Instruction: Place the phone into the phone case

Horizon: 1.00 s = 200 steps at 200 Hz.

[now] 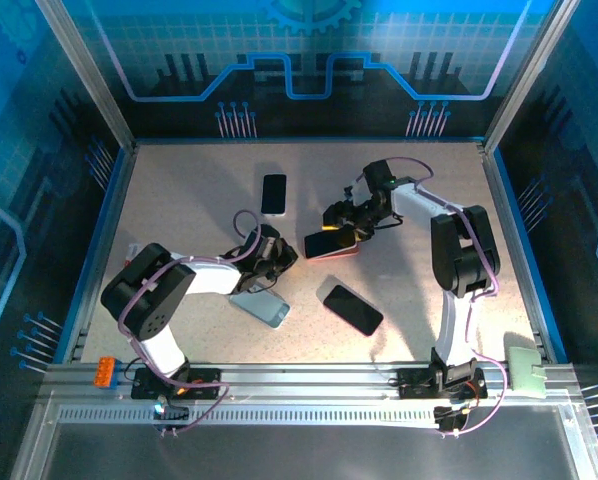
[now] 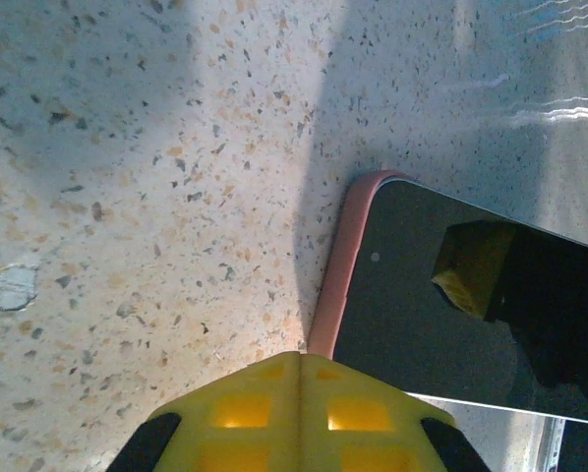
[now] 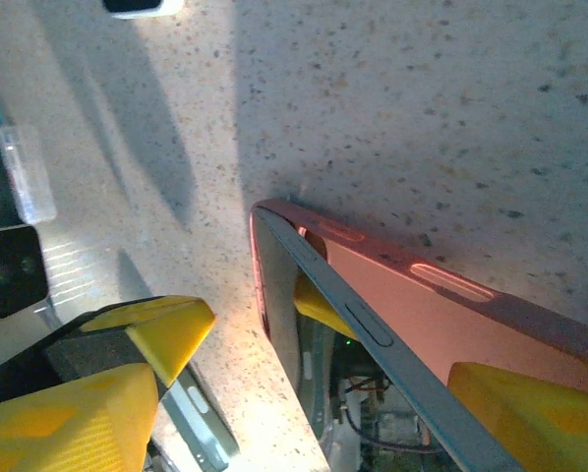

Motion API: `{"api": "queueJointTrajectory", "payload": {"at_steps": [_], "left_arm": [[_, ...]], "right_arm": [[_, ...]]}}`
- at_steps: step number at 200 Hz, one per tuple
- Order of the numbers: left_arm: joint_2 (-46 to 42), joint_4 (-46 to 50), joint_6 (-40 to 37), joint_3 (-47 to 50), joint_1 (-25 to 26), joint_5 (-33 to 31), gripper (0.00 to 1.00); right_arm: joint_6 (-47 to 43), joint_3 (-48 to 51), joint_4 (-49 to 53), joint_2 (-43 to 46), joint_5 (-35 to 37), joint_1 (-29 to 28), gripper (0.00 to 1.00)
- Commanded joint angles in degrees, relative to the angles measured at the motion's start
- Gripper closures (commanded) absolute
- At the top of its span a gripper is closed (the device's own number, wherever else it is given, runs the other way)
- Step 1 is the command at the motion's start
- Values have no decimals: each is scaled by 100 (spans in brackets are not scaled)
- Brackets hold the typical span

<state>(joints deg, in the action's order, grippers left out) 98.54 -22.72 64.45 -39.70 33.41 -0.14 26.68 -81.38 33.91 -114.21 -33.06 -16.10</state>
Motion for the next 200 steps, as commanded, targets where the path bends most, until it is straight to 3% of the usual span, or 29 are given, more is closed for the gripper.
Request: {"api": "queueJointTrajectory", "payload": {"at_steps": [1, 82, 200], "left_arm": [[102, 46, -21, -145, 59, 55, 100], [111, 162, -102, -284, 166, 42, 100], [173, 193, -66, -314, 236, 25, 100]], "right_arm": [[-236, -8, 383, 459, 498, -51, 22], [-678, -228, 751, 365, 1440, -487, 24], [-935, -679, 1522, 63, 3389, -1138, 25]]}}
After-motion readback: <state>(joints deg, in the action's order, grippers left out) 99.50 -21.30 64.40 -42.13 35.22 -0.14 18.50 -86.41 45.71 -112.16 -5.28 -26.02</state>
